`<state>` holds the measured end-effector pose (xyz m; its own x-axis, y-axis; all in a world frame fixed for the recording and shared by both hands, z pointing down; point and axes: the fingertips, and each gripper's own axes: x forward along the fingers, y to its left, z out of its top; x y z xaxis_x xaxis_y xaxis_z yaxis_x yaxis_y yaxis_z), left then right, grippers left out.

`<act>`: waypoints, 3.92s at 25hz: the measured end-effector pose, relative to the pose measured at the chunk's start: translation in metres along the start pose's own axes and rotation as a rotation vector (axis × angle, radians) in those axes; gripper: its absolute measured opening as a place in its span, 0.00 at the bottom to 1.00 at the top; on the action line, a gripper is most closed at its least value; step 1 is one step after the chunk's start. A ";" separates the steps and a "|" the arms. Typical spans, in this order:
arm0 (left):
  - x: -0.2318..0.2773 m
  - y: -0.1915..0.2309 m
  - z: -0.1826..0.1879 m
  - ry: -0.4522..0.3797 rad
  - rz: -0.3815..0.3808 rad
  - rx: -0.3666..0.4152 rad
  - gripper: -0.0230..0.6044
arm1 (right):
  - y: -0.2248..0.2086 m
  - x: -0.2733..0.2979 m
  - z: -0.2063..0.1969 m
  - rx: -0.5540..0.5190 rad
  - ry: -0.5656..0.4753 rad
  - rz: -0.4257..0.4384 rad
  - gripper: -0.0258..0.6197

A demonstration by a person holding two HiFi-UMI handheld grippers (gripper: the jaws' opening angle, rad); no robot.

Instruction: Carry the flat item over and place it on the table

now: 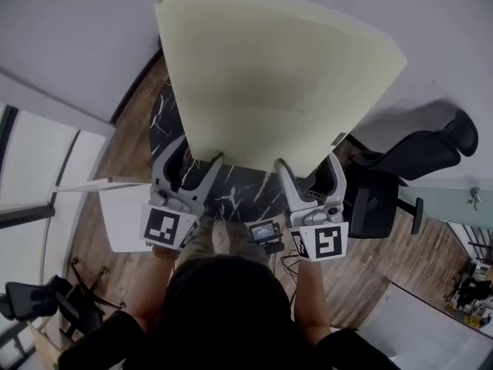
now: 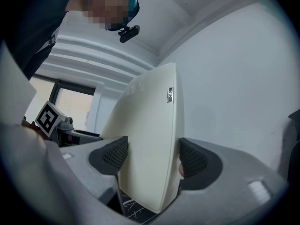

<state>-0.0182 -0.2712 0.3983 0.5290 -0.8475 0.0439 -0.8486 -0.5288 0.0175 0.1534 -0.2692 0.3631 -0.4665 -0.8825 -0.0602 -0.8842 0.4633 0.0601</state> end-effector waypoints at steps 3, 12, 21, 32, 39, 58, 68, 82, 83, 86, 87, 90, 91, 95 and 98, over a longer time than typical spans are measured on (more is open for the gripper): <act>-0.001 0.007 -0.016 0.028 0.003 -0.023 0.47 | 0.004 0.006 -0.017 0.029 0.027 0.013 0.57; -0.008 0.021 -0.061 0.110 -0.006 -0.092 0.47 | 0.020 0.013 -0.059 0.068 0.115 0.015 0.57; -0.020 0.031 -0.120 0.234 -0.021 -0.163 0.47 | 0.040 0.010 -0.116 0.137 0.221 0.019 0.57; -0.029 0.038 -0.183 0.377 -0.028 -0.237 0.47 | 0.056 0.006 -0.183 0.205 0.365 0.045 0.57; -0.028 0.037 -0.209 0.428 -0.037 -0.261 0.47 | 0.056 0.002 -0.221 0.301 0.433 0.041 0.57; -0.028 0.030 -0.303 0.530 -0.011 -0.338 0.48 | 0.060 -0.013 -0.319 0.396 0.606 0.046 0.57; -0.035 0.028 -0.331 0.567 0.005 -0.356 0.48 | 0.067 -0.020 -0.348 0.420 0.673 0.074 0.57; -0.037 0.023 -0.363 0.619 0.009 -0.405 0.48 | 0.069 -0.032 -0.387 0.506 0.758 0.080 0.57; -0.036 0.023 -0.365 0.621 0.011 -0.408 0.48 | 0.068 -0.032 -0.388 0.509 0.759 0.078 0.57; -0.033 0.026 -0.367 0.623 0.015 -0.413 0.48 | 0.067 -0.028 -0.390 0.513 0.760 0.077 0.57; -0.032 0.027 -0.367 0.624 0.015 -0.414 0.48 | 0.067 -0.027 -0.391 0.513 0.762 0.078 0.57; -0.030 0.028 -0.370 0.632 0.014 -0.423 0.48 | 0.065 -0.025 -0.395 0.519 0.771 0.081 0.57; -0.029 0.028 -0.371 0.635 0.015 -0.427 0.48 | 0.065 -0.024 -0.396 0.523 0.772 0.081 0.57; -0.025 0.031 -0.376 0.644 0.019 -0.438 0.48 | 0.062 -0.020 -0.401 0.527 0.782 0.085 0.57; -0.024 0.032 -0.380 0.654 0.020 -0.445 0.48 | 0.062 -0.018 -0.404 0.521 0.795 0.094 0.57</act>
<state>-0.0614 -0.2497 0.7771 0.5186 -0.5844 0.6242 -0.8545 -0.3289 0.4020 0.1169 -0.2575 0.7705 -0.5520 -0.5482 0.6283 -0.8336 0.3439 -0.4323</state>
